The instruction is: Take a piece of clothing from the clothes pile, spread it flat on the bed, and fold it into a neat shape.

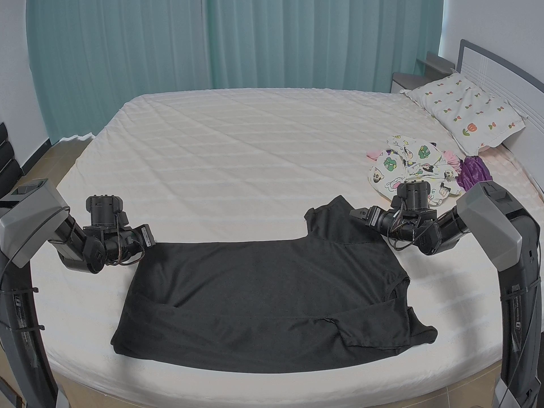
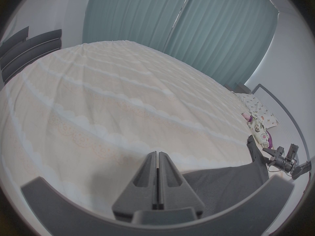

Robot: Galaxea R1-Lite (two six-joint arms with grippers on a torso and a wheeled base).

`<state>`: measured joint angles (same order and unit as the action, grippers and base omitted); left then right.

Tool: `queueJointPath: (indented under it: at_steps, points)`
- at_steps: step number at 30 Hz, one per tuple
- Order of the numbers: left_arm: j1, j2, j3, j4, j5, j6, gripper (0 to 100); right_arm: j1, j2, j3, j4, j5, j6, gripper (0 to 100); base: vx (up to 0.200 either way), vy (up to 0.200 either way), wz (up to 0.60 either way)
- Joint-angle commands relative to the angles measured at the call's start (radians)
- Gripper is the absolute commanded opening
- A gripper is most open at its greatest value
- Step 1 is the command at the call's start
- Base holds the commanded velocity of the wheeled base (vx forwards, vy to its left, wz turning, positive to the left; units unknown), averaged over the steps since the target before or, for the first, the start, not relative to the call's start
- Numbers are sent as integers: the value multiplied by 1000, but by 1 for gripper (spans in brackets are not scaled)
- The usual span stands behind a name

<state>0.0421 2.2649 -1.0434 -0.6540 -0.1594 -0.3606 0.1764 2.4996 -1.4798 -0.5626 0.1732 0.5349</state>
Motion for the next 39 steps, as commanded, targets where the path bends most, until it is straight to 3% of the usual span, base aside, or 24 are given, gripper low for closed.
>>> queueJointPath:
  at_steps: [1, 14, 27, 39]
  points:
    - [-1, -2, -1, -1, 0, -6, 0, 9, 21, -19, 1, 3, 5, 0, 0, 0, 0]
    - [18, -4, -1, -4, 0, -8, 0, -8, -56, 39, -26, 0, 89, 0, 0, 0, 0]
    - [64, -48, 5, -3, 0, -8, 0, -44, -205, 204, -132, 45, 91, 0, 0, 0, 0]
    - [68, -70, 8, -7, 0, -6, 0, -75, -337, 415, -261, 131, 97, 0, 0, 0, 0]
